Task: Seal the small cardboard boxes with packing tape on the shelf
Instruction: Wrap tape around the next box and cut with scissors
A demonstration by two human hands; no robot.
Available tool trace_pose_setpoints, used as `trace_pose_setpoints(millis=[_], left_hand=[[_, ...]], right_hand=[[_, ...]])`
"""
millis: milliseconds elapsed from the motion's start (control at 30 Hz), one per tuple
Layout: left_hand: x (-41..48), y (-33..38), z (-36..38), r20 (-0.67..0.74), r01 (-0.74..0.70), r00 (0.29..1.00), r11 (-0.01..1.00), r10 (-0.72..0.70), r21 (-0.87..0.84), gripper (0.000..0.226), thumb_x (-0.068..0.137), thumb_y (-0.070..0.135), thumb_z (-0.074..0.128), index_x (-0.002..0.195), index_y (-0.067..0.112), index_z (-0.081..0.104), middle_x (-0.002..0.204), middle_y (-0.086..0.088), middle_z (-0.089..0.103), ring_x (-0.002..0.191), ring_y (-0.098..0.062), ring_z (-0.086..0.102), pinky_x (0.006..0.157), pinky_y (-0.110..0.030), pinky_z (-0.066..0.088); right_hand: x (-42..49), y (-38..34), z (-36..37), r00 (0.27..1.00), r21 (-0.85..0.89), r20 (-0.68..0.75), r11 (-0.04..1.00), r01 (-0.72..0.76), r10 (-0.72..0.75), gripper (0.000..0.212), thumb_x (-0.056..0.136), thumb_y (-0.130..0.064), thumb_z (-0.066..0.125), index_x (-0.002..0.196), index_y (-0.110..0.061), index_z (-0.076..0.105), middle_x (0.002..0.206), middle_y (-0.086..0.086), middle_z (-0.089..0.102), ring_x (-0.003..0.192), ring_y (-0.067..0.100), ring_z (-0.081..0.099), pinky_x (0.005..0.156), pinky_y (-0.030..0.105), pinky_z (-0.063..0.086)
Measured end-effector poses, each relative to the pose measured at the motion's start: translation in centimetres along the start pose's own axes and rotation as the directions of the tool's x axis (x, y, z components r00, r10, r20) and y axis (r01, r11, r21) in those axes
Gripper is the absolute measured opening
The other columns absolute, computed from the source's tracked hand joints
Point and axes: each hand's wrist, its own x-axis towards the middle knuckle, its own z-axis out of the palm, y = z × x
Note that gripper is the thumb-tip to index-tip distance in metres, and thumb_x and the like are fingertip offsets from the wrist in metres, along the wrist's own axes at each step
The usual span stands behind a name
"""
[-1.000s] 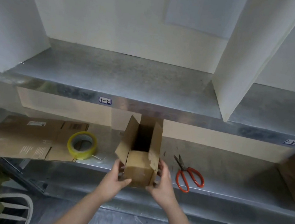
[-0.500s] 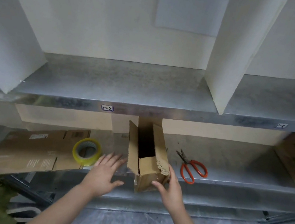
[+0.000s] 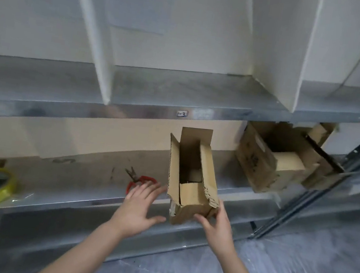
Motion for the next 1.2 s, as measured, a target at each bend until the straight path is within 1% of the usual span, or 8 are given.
trace_pose_setpoints(millis=[100, 400, 567, 700, 833, 933, 1100, 1200], left_hand=[[3.6, 5.4, 2.1, 0.014, -0.011, 1.0, 1.0, 0.011, 0.008, 0.09, 0.078, 0.081, 0.036, 0.152, 0.036, 0.012, 0.161, 0.01, 0.014, 0.148, -0.012, 0.004, 0.118, -0.036, -0.004], [13.7, 13.9, 6.4, 0.097, 0.046, 0.995, 0.99, -0.033, -0.135, 0.088, 0.082, 0.073, 0.047, 0.152, 0.031, 0.014, 0.159, 0.004, 0.021, 0.146, -0.017, 0.018, 0.118, -0.039, 0.013], [19.0, 17.5, 8.2, 0.299, 0.228, 0.952, 0.795, -0.062, -0.563, 0.087, 0.076, 0.065, 0.064, 0.146, 0.036, 0.02, 0.147, 0.008, 0.039, 0.123, -0.008, 0.051, 0.107, -0.038, 0.042], [22.0, 19.4, 9.9, 0.302, 0.299, 0.945, 0.695, -0.123, -0.654, 0.074, 0.081, 0.049, 0.071, 0.139, 0.03, 0.029, 0.134, 0.005, 0.055, 0.113, -0.006, 0.06, 0.103, -0.036, 0.046], [24.2, 20.2, 11.1, 0.22, 0.324, 0.946, 0.712, -0.238, -0.623, 0.084, 0.083, 0.046, 0.071, 0.147, 0.016, 0.025, 0.139, 0.006, 0.048, 0.127, -0.014, 0.049, 0.11, -0.035, 0.038], [25.7, 20.6, 11.4, 0.206, 0.33, 0.944, 0.72, -0.259, -0.61, 0.081, 0.084, 0.042, 0.071, 0.146, 0.014, 0.028, 0.136, -0.004, 0.055, 0.119, -0.017, 0.057, 0.105, -0.039, 0.043], [26.0, 19.7, 11.0, 0.24, 0.316, 0.946, 0.789, -0.219, -0.527, 0.087, 0.085, 0.051, 0.067, 0.149, 0.013, 0.023, 0.148, -0.005, 0.042, 0.133, -0.021, 0.043, 0.114, -0.036, 0.032], [25.3, 18.4, 9.9, 0.207, 0.232, 0.961, 0.944, -0.185, -0.234, 0.087, 0.087, 0.063, 0.053, 0.151, 0.013, 0.023, 0.154, -0.007, 0.034, 0.14, -0.024, 0.032, 0.116, -0.037, 0.027]], right_hand=[[1.1, 1.6, -6.0, 0.999, -0.001, 0.0, 0.999, -0.041, 0.041, 0.077, 0.08, -0.023, 0.078, 0.145, -0.032, 0.037, 0.133, -0.016, 0.056, 0.123, 0.002, 0.051, 0.104, 0.026, 0.043], [9.4, 5.2, -17.6, 0.991, -0.1, 0.046, 0.987, -0.124, 0.129, 0.084, 0.079, -0.03, 0.079, 0.148, -0.033, 0.031, 0.139, -0.014, 0.048, 0.128, 0.008, 0.046, 0.108, 0.031, 0.038], [13.9, 7.1, -20.8, 0.982, -0.188, 0.031, 0.966, -0.178, 0.187, 0.079, 0.081, -0.026, 0.078, 0.147, -0.028, 0.035, 0.142, -0.006, 0.045, 0.13, 0.012, 0.043, 0.109, 0.034, 0.037], [15.4, 8.9, -21.2, 0.973, -0.193, -0.101, 0.955, -0.224, 0.208, 0.061, 0.078, -0.025, 0.08, 0.132, -0.024, 0.053, 0.126, -0.007, 0.061, 0.121, 0.012, 0.054, 0.104, 0.029, 0.043], [16.4, 9.4, -20.3, 0.919, -0.133, -0.294, 0.941, -0.312, 0.263, 0.041, 0.075, -0.023, 0.083, 0.111, -0.023, 0.063, 0.101, -0.012, 0.068, 0.099, 0.006, 0.064, 0.095, 0.026, 0.05], [17.2, 9.6, -20.0, 0.889, -0.081, -0.358, 0.939, -0.334, 0.285, 0.039, 0.078, -0.025, 0.081, 0.11, -0.023, 0.059, 0.095, -0.011, 0.067, 0.097, 0.009, 0.067, 0.089, 0.023, 0.051], [17.2, 9.8, -20.7, 0.932, -0.243, -0.274, 0.92, -0.307, 0.239, 0.05, 0.083, -0.044, 0.074, 0.123, -0.024, 0.053, 0.116, -0.004, 0.066, 0.111, 0.016, 0.061, 0.087, 0.028, 0.049], [16.5, 9.5, -21.5, 0.953, -0.365, -0.23, 0.89, -0.274, 0.199, 0.064, 0.08, -0.056, 0.07, 0.133, -0.029, 0.046, 0.132, -0.006, 0.058, 0.125, 0.015, 0.051, 0.092, 0.032, 0.049]])
